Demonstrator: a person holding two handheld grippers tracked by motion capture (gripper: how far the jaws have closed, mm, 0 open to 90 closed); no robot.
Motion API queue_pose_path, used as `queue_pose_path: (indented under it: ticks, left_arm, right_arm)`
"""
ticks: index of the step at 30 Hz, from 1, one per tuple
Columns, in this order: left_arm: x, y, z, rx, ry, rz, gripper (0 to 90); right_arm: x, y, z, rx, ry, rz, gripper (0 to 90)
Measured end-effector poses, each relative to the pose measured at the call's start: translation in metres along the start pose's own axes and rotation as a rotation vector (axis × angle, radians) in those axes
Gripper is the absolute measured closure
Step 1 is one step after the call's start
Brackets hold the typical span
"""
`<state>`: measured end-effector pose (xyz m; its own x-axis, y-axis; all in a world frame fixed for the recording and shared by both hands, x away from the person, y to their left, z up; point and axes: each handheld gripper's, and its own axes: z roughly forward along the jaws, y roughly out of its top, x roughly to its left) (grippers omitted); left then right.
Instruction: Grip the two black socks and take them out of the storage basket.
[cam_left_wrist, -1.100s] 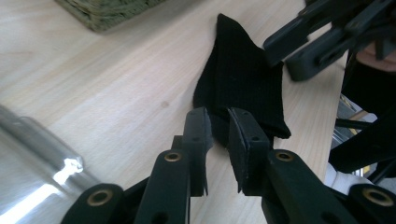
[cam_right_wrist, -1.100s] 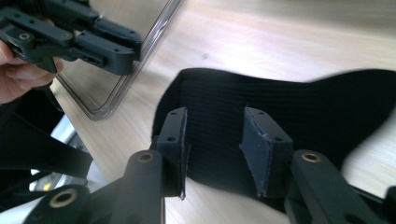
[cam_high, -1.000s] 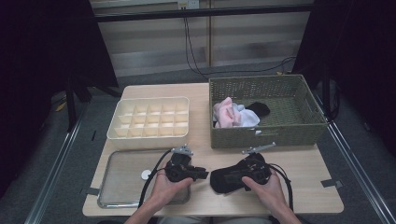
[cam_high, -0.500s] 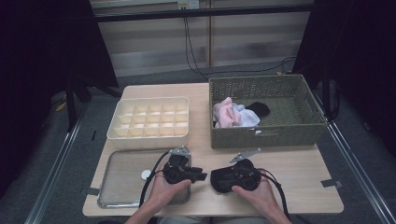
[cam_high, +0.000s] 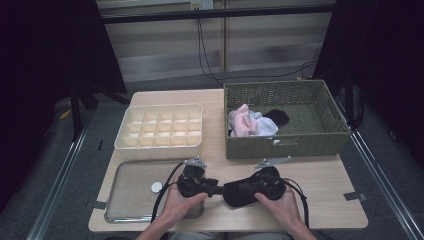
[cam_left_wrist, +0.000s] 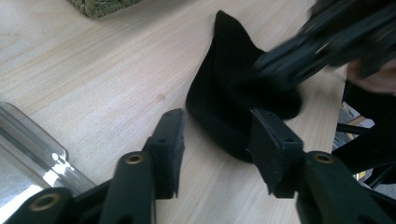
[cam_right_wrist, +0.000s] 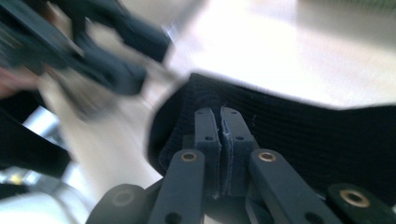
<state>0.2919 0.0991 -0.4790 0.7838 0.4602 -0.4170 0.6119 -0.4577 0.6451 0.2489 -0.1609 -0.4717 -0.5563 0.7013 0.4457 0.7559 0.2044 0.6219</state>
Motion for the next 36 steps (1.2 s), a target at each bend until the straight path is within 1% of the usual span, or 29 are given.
queue_pose_path:
  ticks: [2, 3, 4, 5, 7, 9, 10, 12, 13, 14, 15, 16, 17, 18, 19, 20, 21, 22, 23, 24, 25, 26, 27, 31, 32, 33, 34, 35, 36]
  left_arm:
    - [0.001, 0.001, 0.002, 0.010, -0.005, -0.002, 51.9]
    - [0.001, 0.002, 0.004, 0.028, -0.013, 0.004, 51.5]
    - [0.002, 0.003, 0.007, 0.037, -0.007, -0.001, 52.0]
    - [0.002, 0.004, 0.009, 0.033, 0.019, -0.025, 53.2]
    - [0.003, 0.005, 0.015, 0.038, -0.022, -0.039, 53.6]
    - [-0.002, 0.005, 0.019, 0.065, -0.016, -0.010, 53.8]
    - [-0.004, 0.005, 0.020, 0.077, 0.012, 0.002, 54.5]
    - [-0.006, 0.005, 0.021, 0.086, 0.020, -0.008, 53.7]
    - [-0.006, 0.005, 0.021, 0.088, 0.021, 0.002, 52.6]
    - [-0.006, 0.005, 0.022, 0.086, 0.019, 0.004, 52.8]
    - [-0.007, 0.005, 0.023, 0.083, 0.004, -0.005, 52.8]
    - [-0.007, 0.005, 0.024, 0.091, 0.005, 0.011, 54.7]
    - [-0.008, 0.005, 0.026, 0.103, 0.015, 0.026, 58.6]
    - [-0.008, 0.004, 0.027, 0.110, 0.001, 0.029, 62.0]
    - [-0.009, 0.004, 0.027, 0.113, 0.002, 0.041, 65.3]
    - [-0.009, 0.004, 0.028, 0.112, -0.014, 0.051, 69.7]
    - [-0.011, 0.004, 0.029, 0.111, -0.012, 0.046, 72.3]
    - [-0.012, 0.004, 0.030, 0.120, -0.009, 0.055, 75.3]
    - [-0.012, 0.004, 0.031, 0.124, -0.019, 0.068, 78.2]
    - [-0.013, 0.003, 0.031, 0.130, 0.005, 0.077, 82.9]
    - [-0.013, 0.003, 0.030, 0.136, -0.001, 0.078, 85.7]
    - [-0.012, 0.002, 0.030, 0.131, -0.004, 0.077, 86.4]
    - [-0.011, 0.002, 0.028, 0.128, -0.005, 0.080, 87.0]
    - [-0.009, 0.002, 0.022, 0.128, 0.008, 0.085, 87.5]
    - [-0.008, 0.001, 0.022, 0.117, -0.009, 0.081, 87.5]
    - [-0.008, 0.001, 0.019, 0.126, 0.011, 0.086, 87.6]
    - [-0.007, 0.001, 0.018, 0.125, 0.018, 0.084, 87.6]
    - [-0.006, 0.001, 0.017, 0.118, 0.019, 0.079, 87.5]
    - [-0.005, 0.000, 0.015, 0.117, 0.016, 0.072, 87.5]
  right_arm:
    - [-0.001, 0.005, -0.015, -0.054, 0.020, 0.015, 86.7]
    - [-0.002, 0.007, -0.023, -0.083, 0.041, 0.033, 86.7]
    - [-0.004, 0.008, -0.029, -0.103, 0.048, 0.044, 86.7]
    - [-0.007, 0.009, -0.034, -0.118, 0.040, 0.050, 86.6]
    - [-0.015, 0.008, -0.042, -0.149, 0.047, 0.091, 86.6]
    - [-0.020, 0.005, -0.046, -0.160, 0.044, 0.113, 86.5]
    - [-0.022, 0.004, -0.049, -0.162, 0.042, 0.117, 86.4]
    - [-0.027, 0.002, -0.057, -0.182, 0.022, 0.126, 86.2]
    - [-0.030, 0.002, -0.062, -0.197, 0.020, 0.139, 86.1]
    - [-0.033, 0.002, -0.066, -0.202, 0.011, 0.152, 86.0]
    - [-0.036, 0.002, -0.070, -0.202, 0.005, 0.160, 85.9]
    - [-0.039, 0.001, -0.072, -0.207, -0.002, 0.172, 85.8]
    - [-0.042, -0.001, -0.075, -0.206, -0.020, 0.177, 85.7]
    - [-0.045, -0.003, -0.076, -0.206, -0.022, 0.184, 85.6]
    - [-0.047, -0.006, -0.078, -0.205, -0.031, 0.190, 85.5]
    - [-0.050, -0.008, -0.079, -0.202, -0.041, 0.197, 85.5]
    - [-0.053, -0.011, -0.080, -0.199, -0.048, 0.206, 85.2]
    - [-0.056, -0.014, -0.080, -0.192, -0.060, 0.219, 84.9]
    - [-0.059, -0.016, -0.081, -0.191, -0.086, 0.224, 84.8]
    - [-0.062, -0.018, -0.083, -0.188, -0.111, 0.226, 84.6]
    - [-0.063, -0.021, -0.086, -0.189, -0.141, 0.239, 84.4]
    - [-0.066, -0.023, -0.088, -0.199, -0.157, 0.245, 84.3]
    - [-0.067, -0.025, -0.092, -0.202, -0.150, 0.256, 84.1]
    - [-0.071, -0.034, -0.099, -0.201, -0.172, 0.263, 81.6]
    - [-0.071, -0.037, -0.100, -0.198, -0.180, 0.264, 80.7]
    - [-0.071, -0.039, -0.101, -0.196, -0.192, 0.266, 80.1]
    - [-0.072, -0.042, -0.103, -0.203, -0.210, 0.265, 79.3]
    - [-0.072, -0.044, -0.105, -0.207, -0.225, 0.273, 77.9]
    - [-0.073, -0.046, -0.107, -0.216, -0.224, 0.283, 77.4]
